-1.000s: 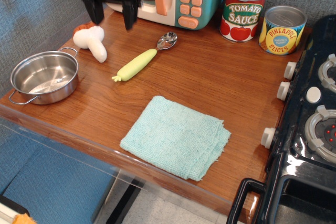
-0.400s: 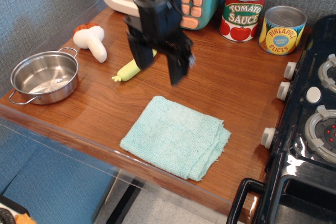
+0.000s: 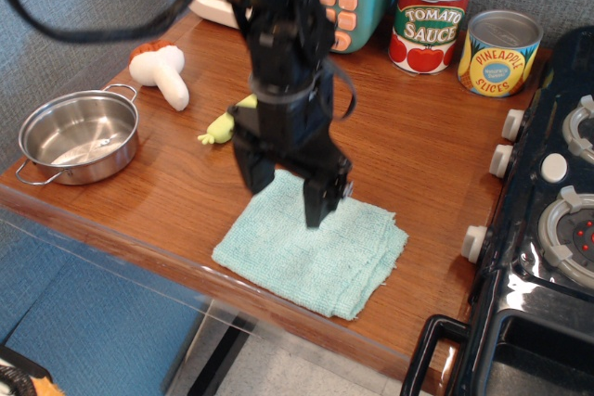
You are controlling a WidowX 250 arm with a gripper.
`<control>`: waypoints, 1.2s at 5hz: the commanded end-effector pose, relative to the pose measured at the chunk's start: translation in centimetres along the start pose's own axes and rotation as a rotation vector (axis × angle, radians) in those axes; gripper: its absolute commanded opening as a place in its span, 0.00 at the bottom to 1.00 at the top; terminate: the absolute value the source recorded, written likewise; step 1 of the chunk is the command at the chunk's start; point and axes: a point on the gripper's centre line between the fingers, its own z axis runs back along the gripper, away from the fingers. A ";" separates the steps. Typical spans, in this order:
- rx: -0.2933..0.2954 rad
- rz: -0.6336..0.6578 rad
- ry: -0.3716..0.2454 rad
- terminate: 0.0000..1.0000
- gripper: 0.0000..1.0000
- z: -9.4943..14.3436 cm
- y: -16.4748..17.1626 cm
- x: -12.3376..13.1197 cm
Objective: Pick up blue cloth and move it back towards the metal cans.
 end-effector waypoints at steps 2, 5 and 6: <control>0.060 -0.041 -0.033 0.00 1.00 -0.4 -0.6 -1.9; 0.077 0.078 0.010 0.00 1.00 -3.0 0.8 1.3; 0.070 0.131 -0.006 0.00 1.00 -3.3 1.2 4.4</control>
